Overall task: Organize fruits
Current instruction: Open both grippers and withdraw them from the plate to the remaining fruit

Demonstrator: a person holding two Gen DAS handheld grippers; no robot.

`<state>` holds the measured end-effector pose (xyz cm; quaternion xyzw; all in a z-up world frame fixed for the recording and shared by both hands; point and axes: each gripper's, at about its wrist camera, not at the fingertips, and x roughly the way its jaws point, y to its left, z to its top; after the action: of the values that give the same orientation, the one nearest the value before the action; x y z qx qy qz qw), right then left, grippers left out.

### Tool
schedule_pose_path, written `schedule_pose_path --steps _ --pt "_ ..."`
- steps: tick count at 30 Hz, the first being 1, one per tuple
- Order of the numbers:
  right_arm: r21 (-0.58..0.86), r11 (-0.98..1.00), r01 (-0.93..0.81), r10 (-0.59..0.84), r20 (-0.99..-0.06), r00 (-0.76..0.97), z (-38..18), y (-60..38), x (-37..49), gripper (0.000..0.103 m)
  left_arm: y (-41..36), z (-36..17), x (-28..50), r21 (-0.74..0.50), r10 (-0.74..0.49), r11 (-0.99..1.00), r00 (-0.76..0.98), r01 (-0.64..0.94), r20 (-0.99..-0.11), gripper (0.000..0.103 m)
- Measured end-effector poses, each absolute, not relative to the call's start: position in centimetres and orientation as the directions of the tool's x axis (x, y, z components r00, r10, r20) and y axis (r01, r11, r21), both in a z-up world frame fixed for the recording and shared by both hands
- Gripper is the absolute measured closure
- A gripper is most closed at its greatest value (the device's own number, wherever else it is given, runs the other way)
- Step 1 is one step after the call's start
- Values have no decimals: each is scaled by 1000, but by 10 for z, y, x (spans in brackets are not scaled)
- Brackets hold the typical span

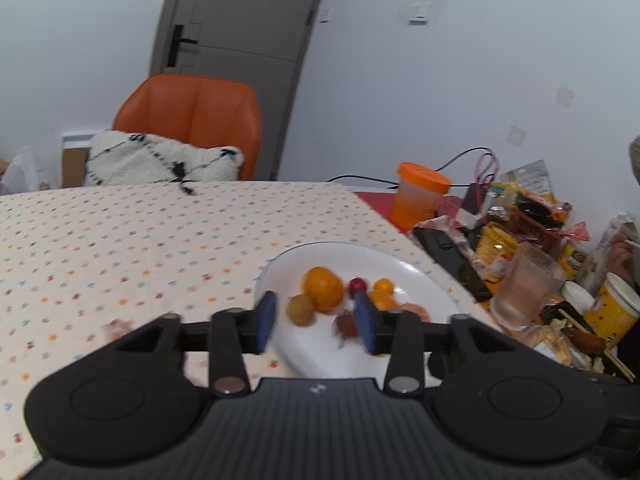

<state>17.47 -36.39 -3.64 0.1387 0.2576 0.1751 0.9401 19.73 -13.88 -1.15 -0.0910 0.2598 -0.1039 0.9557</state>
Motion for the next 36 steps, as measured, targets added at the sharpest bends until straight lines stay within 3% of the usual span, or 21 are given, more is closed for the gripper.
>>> schedule_pose_path --steps 2,5,23,36 --pt "351 899 -261 404 -435 805 -37 -360 175 55 -130 -12 194 -230 -221 966 848 121 -481 37" --pt "348 895 -278 416 -433 800 -36 -351 175 54 -117 -11 190 -229 -187 970 856 83 -482 27" --pt "304 897 -320 428 -427 796 -30 -309 171 32 -62 -13 166 -220 -59 974 863 -61 -502 19" --pt "284 869 -404 493 -433 755 -31 -275 171 32 -26 -25 155 -236 -14 963 850 -130 -527 19"
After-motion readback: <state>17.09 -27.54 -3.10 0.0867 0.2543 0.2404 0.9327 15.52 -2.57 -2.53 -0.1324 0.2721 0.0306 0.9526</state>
